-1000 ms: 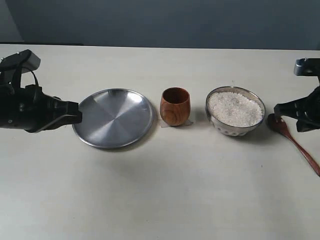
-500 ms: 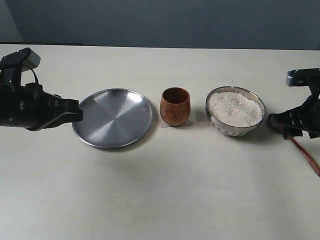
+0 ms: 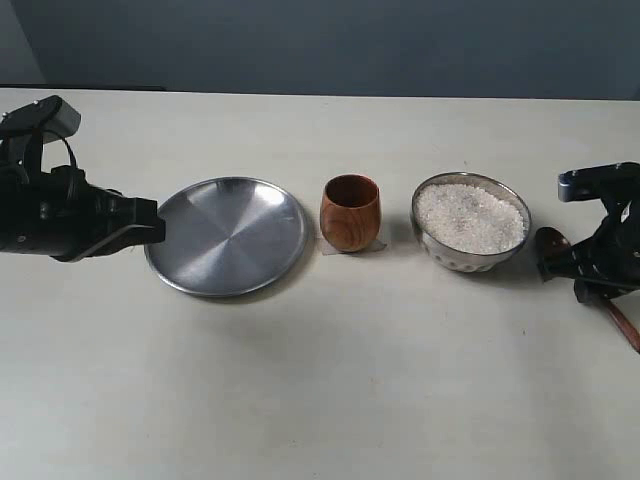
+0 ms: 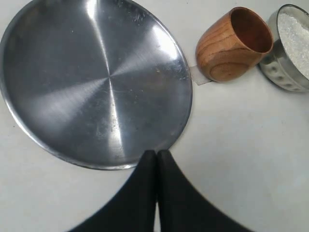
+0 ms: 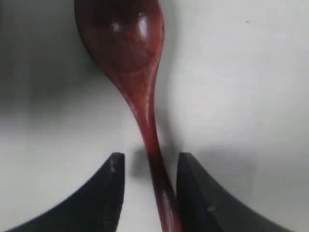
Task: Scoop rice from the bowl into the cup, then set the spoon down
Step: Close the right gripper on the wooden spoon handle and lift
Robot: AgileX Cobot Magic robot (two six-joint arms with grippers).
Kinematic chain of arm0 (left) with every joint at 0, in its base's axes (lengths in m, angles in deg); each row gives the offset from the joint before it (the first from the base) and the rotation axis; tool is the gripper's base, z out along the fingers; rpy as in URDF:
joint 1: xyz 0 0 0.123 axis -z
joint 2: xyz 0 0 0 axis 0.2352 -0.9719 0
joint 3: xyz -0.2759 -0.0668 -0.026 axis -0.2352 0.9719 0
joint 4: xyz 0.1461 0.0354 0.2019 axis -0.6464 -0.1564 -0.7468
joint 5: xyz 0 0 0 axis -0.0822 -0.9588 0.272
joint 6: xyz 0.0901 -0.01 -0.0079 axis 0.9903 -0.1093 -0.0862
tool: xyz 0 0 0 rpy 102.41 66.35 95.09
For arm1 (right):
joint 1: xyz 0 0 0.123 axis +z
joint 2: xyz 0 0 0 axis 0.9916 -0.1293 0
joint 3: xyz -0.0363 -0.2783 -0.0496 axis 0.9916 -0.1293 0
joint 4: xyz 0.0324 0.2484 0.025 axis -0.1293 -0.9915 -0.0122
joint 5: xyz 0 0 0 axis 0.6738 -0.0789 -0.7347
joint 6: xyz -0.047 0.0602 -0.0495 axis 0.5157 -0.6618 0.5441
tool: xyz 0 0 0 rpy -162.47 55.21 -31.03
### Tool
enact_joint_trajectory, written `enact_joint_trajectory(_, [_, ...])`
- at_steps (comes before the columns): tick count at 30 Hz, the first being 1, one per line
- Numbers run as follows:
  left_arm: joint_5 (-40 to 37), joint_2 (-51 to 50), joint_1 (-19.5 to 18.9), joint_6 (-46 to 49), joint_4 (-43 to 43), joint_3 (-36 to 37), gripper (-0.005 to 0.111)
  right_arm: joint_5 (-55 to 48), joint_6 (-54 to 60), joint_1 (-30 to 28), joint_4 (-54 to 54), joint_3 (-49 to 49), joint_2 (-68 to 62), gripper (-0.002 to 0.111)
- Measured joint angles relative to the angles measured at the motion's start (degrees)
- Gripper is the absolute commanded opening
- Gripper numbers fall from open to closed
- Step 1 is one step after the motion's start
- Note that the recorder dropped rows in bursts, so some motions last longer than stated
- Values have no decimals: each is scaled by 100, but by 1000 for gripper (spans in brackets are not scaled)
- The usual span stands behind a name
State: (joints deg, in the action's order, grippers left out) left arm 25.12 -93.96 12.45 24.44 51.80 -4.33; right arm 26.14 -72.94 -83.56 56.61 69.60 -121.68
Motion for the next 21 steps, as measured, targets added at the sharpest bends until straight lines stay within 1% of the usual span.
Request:
enact_joint_trajectory(5, [0, 0, 0, 0, 0, 0, 0, 14, 0, 0, 122, 0, -132, 33])
enact_joint_trajectory(10, [0, 0, 0, 0, 0, 0, 0, 109, 0, 0, 161, 3, -144, 32])
enact_joint_trajectory(11, [0, 0, 0, 0, 0, 0, 0, 135, 0, 0, 174, 3, -144, 29])
enact_joint_trajectory(13, [0, 0, 0, 0, 0, 0, 0, 148, 0, 0, 210, 3, -144, 18])
enact_joint_trajectory(14, [0, 0, 0, 0, 0, 0, 0, 160, 0, 0, 224, 3, -148, 8])
enact_joint_trajectory(15, [0, 0, 0, 0, 0, 0, 0, 168, 0, 0, 237, 3, -148, 0])
enact_joint_trajectory(21, [-148, 0, 0, 0, 4, 0, 0, 173, 0, 0, 250, 3, -148, 0])
